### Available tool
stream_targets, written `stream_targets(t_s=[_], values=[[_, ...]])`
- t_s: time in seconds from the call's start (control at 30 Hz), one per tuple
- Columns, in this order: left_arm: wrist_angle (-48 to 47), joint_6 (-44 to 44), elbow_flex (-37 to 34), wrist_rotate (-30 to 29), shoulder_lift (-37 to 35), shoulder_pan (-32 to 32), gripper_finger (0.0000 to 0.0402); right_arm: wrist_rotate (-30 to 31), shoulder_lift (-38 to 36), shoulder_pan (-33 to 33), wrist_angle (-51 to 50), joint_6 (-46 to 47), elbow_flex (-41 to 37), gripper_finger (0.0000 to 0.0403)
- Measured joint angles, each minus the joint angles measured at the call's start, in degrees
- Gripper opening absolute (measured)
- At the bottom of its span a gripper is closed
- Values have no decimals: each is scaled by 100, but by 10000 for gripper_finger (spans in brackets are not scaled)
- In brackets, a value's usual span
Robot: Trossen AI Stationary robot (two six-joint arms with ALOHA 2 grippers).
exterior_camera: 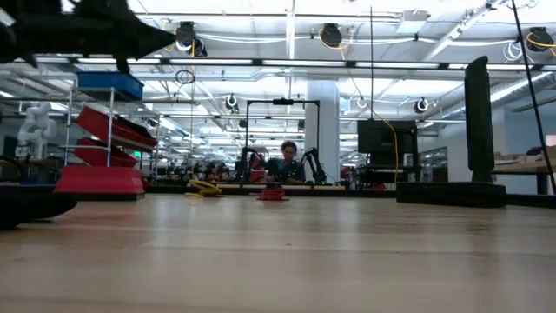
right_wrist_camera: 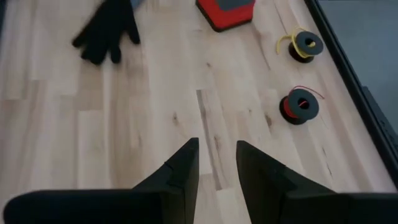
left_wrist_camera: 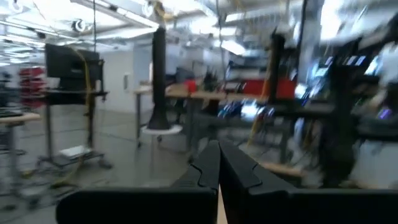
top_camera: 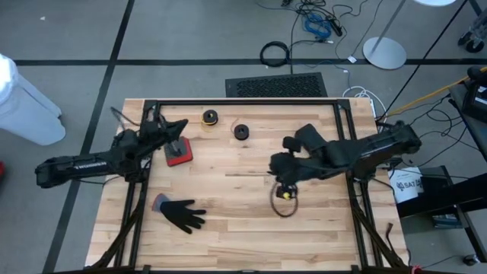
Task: Coil cords
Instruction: Uncoil the yellow wire from the spool
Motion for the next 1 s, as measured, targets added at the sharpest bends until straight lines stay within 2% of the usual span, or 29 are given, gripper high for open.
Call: stream_targets(t_s=[0.17,0.27,0.43,0.6,0.83,0.9,1.0], values=[[-126,985,624,-1061,1216,32,8,442,-202,454,-642,572,0,93],[-517,1761,1104,-1317,1964,177,26,653,-210,711,-1098,945,0,93],[-1683,2235,2030,-1377,3357,599,84,1080,-135,1115,-1754,1582,0,93],[-1921,2476,2585,-1364,4584,899,131,1462,-10,1536,-2392,2276,0,93],[-1974,2853,2766,-1465,5827,1029,140,1643,117,2148,-2878,3155,-92,93],[-1839,2863,2766,-1573,6015,1028,140,1727,122,2304,-2903,3366,-233,93],[-1791,2848,2766,-1367,6148,1027,140,1778,122,2471,-2907,3663,-511,93]])
